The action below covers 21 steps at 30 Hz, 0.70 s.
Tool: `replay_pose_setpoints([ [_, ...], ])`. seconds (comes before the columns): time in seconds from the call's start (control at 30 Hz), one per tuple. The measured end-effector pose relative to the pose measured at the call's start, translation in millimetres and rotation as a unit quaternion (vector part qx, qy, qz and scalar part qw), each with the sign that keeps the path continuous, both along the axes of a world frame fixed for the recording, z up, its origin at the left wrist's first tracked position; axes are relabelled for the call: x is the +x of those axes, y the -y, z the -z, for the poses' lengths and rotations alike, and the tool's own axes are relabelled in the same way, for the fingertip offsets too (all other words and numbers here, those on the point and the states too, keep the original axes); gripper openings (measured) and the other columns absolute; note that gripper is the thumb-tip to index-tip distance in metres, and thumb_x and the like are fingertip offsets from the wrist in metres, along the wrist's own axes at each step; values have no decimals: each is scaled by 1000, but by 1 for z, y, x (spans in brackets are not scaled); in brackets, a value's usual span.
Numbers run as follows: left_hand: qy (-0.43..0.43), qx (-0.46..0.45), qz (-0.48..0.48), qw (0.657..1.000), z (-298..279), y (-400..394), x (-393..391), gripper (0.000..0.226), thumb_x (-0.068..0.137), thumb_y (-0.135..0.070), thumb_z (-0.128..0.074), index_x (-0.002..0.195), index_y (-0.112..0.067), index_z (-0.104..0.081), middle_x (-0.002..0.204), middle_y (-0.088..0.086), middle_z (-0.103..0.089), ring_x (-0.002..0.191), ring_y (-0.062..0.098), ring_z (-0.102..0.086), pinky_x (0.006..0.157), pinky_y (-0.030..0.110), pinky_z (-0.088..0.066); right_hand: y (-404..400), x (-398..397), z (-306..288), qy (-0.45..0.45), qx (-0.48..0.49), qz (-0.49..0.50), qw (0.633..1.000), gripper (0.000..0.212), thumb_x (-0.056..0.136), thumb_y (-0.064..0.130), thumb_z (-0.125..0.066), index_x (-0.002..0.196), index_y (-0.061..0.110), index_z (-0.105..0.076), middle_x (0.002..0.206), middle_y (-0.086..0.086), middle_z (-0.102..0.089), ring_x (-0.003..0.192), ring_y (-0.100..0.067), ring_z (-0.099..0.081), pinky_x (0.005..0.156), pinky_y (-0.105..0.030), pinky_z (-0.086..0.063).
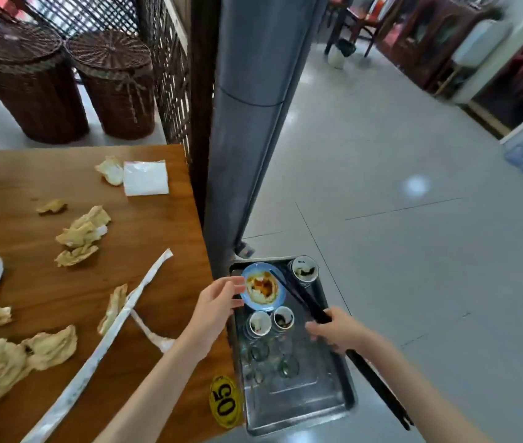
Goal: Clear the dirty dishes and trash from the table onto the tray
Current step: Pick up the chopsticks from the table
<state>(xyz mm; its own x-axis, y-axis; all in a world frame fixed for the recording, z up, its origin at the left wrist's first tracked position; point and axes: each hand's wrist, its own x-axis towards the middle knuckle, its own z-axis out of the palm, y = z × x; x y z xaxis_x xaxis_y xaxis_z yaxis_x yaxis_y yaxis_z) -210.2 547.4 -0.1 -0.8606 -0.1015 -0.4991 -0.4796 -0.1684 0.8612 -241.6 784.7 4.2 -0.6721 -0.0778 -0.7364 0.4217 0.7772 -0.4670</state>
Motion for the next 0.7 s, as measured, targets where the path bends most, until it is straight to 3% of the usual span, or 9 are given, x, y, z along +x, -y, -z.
replay_pose_setpoints([
  [0.1,-8,-12,-5,1000,4,-33,-9,26,100,-20,-37,97,-23,-63,102,0,-67,91,18,-64,68,20,-45,-31,-10,16,-13,-1,59,998,23,90,25,-58,75,9,-51,29,11,-40,26,-5,-31,33,-19,-27],
  [0.23,-4,-36,-47,998,21,-78,-12,27,101,-17,-35,96,-21,-62,103,1,-66,91,15,-63,57,9,-45,-72,-24,51,-5,-29,117,993,21,93,19,-54,79,5,-48,36,4,-33,28,-9,-26,36,-20,-24],
  [0.47,18,-79,-114,990,93,-151,6,27,99,-16,-39,94,-24,-63,95,-3,-68,88,15,-64,68,21,-44,-125,-39,169,41,-58,192,979,23,88,0,-43,73,16,-35,54,-2,-31,36,-10,-28,38,-18,-21],
  [0.53,31,-88,-127,988,118,-163,14,27,99,-14,-39,94,-24,-64,94,-2,-69,87,16,-65,69,24,-44,-133,-38,207,47,-42,179,982,22,90,6,-40,77,22,-35,68,-1,-39,47,-13,-38,43,-20,-30],
  [0.6,46,-93,-138,985,143,-169,23,28,99,-12,-39,94,-21,-65,93,0,-69,87,17,-65,69,24,-44,-137,-38,240,39,-14,145,989,9,93,14,-41,101,16,-44,91,-4,-45,70,-18,-48,56,-25,-41],
  [0.63,51,-94,-143,984,154,-170,27,28,99,-11,-39,94,-20,-65,93,1,-69,88,18,-65,71,25,-44,-139,-39,256,32,3,131,991,18,94,17,-42,111,10,-43,100,-6,-46,81,-20,-50,65,-27,-43],
  [0.7,57,-100,-155,981,176,-170,33,29,98,-8,-39,93,-18,-66,91,2,-70,86,20,-65,71,23,-46,-143,-44,280,29,36,102,994,21,96,19,-42,112,5,-40,109,-8,-47,92,-22,-48,78,-30,-42],
])
